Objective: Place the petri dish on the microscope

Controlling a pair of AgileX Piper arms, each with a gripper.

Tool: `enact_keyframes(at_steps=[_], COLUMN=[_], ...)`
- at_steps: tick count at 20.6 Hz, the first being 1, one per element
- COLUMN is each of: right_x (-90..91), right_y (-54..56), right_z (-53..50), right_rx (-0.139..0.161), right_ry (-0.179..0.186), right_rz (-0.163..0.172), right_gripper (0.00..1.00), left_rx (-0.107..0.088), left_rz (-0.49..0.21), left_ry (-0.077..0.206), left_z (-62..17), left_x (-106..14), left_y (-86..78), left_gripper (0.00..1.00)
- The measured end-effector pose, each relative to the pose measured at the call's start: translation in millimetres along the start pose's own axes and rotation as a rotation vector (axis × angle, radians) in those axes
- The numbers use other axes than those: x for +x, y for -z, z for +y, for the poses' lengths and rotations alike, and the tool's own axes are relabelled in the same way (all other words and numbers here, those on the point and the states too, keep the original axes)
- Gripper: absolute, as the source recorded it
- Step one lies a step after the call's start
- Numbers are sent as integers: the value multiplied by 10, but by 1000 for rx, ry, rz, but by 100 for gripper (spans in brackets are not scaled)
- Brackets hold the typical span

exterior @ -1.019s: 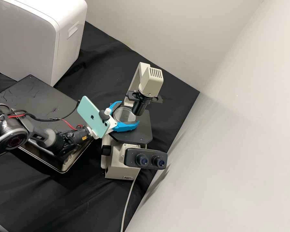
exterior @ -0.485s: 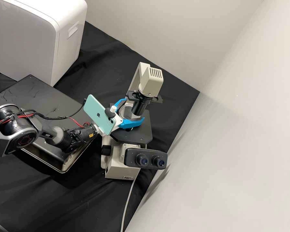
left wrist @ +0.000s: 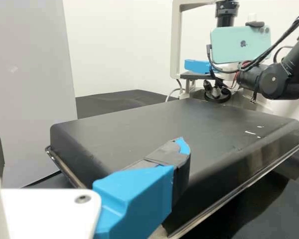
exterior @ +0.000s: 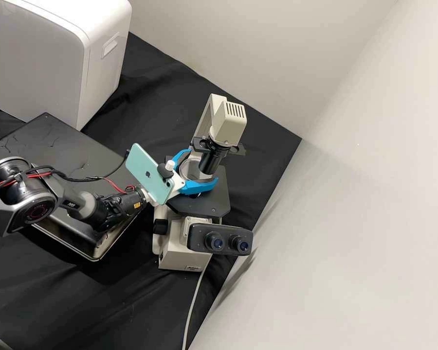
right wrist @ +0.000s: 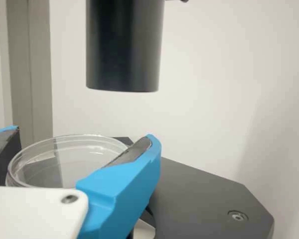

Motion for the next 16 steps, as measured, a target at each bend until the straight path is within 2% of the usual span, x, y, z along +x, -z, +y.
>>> enact_keyframes(at_steps=[4,6,14,15,16], right_x=[-75,-126,-273,-277,-291], right_y=[-56,-79,-97,-96,-103], right_z=[36,63,72,74,68], right_rx=[-4,11,9,9,8], right_ry=[-8,-10,-14,-18,-18], right_rz=[-5,-13,-11,-7,-8], right_gripper=[0,0,0,100,100], left_rx=[-1,-1,-1,-1,-1], left_rz=[13,16,20,20,20], left_ry=[-3,-4,-5,-5,-5], left_z=[6,8,10,10,10], left_x=[3,3,4,4,4], left_y=[22,28,35,35,35], left_gripper=[100,100,100,100,100])
